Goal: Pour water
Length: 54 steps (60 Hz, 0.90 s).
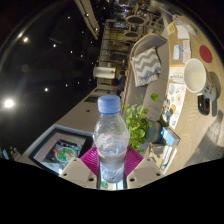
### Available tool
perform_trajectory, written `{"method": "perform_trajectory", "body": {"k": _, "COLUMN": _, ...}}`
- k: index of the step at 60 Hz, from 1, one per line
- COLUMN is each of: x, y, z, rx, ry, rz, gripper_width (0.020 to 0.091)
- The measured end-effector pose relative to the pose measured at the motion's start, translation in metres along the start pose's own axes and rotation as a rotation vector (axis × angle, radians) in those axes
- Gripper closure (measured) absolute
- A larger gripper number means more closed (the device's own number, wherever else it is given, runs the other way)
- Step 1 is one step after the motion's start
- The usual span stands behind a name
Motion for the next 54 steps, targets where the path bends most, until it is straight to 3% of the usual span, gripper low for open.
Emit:
{"method": "perform_trajectory", "body": {"k": 20, "x": -0.085, "y": 0.030, "z": -0.063, "rx": -0.156, "ry": -0.624, "rz": -0.049, "gripper_width": 0.0820}}
{"method": "perform_trajectory", "body": {"k": 30, "x": -0.089, "y": 0.021, "z": -0.090, "rx": -0.133, "ry": -0.720, "rz": -0.041, "gripper_width": 0.0818}}
{"method": "perform_trajectory", "body": {"k": 47, "x": -0.100, "y": 0.026, "z": -0.047, "rx": -0.057, "ry": -0.403, "rz": 0.077, "gripper_width": 0.0821}}
{"method": "perform_trajectory", "body": {"k": 54, "x": -0.134, "y": 0.038, "z": 0.000, "rx": -0.035, "ry": -0.054, "rz": 0.068, "gripper_width": 0.0819}}
Point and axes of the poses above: the point between the fingertips, and its own axes, seen from behind it with the camera up: z to the left, x down, y backward, against the way the camera looks, the point moved 6 cm from there along y, backward, against the way the camera looks, and after that the axes turned 6 degrees about z, right-handed, at the moved point
